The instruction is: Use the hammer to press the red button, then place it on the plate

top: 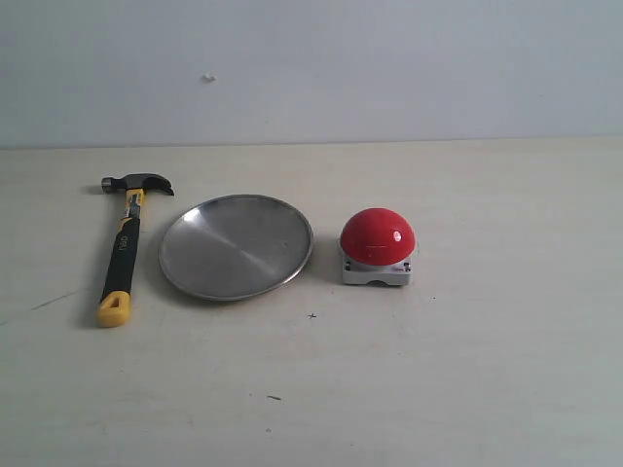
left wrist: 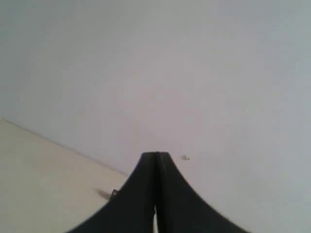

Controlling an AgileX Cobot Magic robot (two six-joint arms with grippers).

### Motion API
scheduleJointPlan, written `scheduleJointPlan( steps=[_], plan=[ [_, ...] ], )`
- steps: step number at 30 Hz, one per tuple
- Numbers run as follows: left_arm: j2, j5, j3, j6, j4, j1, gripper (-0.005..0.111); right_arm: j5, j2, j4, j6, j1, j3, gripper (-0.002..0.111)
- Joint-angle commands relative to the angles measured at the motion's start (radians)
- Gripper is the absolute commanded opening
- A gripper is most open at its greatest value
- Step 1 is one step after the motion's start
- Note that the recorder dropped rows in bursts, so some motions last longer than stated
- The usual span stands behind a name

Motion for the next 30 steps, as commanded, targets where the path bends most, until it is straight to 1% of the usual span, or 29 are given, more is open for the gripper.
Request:
scheduleJointPlan(
  steps=[1, 3, 4, 6, 7, 9, 12, 16, 19, 20, 21, 22, 23, 24, 25, 26, 28, 29, 30],
  plan=[
    [0.088, -0.021, -0.033, 0.059, -0.013, 0.010, 0.000, -0.001, -0.005, -0.007, -0.001, 0.001, 0.005, 0.000],
    [0.142, -0.057, -0.035, 0.066, -0.017, 0.010, 0.000, -0.001, -0.005, -0.007, -0.001, 0.001, 0.005, 0.000],
    [0.186, -0.111, -0.037, 0.081, -0.038, 0.012, 0.000, -0.001, -0.005, -0.007, -0.001, 0.001, 0.005, 0.000],
    [0.251, -0.153, -0.065, 0.097, -0.057, 0.015, 0.000, -0.001, -0.005, -0.007, -0.001, 0.001, 0.005, 0.000],
    [0.295, -0.153, -0.097, 0.114, -0.057, 0.019, 0.000, -0.001, -0.005, -0.007, -0.001, 0.001, 0.005, 0.000],
    [0.390, -0.096, -0.172, 0.166, -0.057, 0.019, 0.000, -0.001, -0.005, -0.007, -0.001, 0.001, 0.005, 0.000],
    [0.532, 0.058, -0.321, 0.241, -0.057, 0.019, 0.000, -0.001, -0.005, -0.007, -0.001, 0.001, 0.005, 0.000],
    [0.753, 0.325, -0.569, 0.364, -0.039, 0.019, 0.000, -0.001, -0.005, -0.007, -0.001, 0.001, 0.005, 0.000],
    [0.915, 0.523, -0.781, 0.419, -0.031, 0.019, 0.000, -0.001, -0.005, -0.007, -0.001, 0.001, 0.005, 0.000],
    [0.997, 0.625, -0.869, 0.425, -0.029, 0.019, 0.000, -0.001, -0.005, -0.007, -0.001, 0.001, 0.005, 0.000],
    [1.089, 0.727, -0.984, 0.425, -0.031, 0.019, 0.000, -0.001, -0.005, -0.007, -0.001, 0.001, 0.005, 0.000],
    [1.188, 0.801, -1.100, 0.425, -0.043, 0.015, 0.000, -0.001, -0.005, -0.007, -0.001, 0.001, 0.005, 0.000],
    [1.239, 0.831, -1.156, 0.425, -0.048, 0.011, 0.000, -0.001, -0.005, -0.007, -0.001, 0.001, 0.005, 0.000],
    [1.329, 0.885, -1.257, 0.428, -0.075, 0.002, 0.000, -0.001, -0.005, -0.007, -0.001, 0.001, 0.005, 0.000],
    [1.378, 0.918, -1.306, 0.442, -0.085, -0.005, 0.000, -0.001, -0.005, -0.007, -0.001, 0.001, 0.005, 0.000],
    [1.470, 1.003, -1.390, 0.486, -0.116, -0.019, 0.000, -0.001, -0.005, -0.007, -0.001, 0.001, 0.005, 0.000],
    [1.625, 1.126, -1.512, 0.540, -0.180, -0.037, 0.000, -0.001, -0.005, -0.007, -0.001, 0.001, 0.005, 0.000],
    [1.692, 1.166, -1.561, 0.551, -0.198, -0.045, 0.002, -0.001, -0.005, -0.007, -0.001, 0.001, 0.005, 0.000],
    [1.752, 1.192, -1.608, 0.563, -0.213, -0.056, 0.008, -0.001, -0.005, -0.007, -0.001, 0.001, 0.005, 0.000]
  ],
)
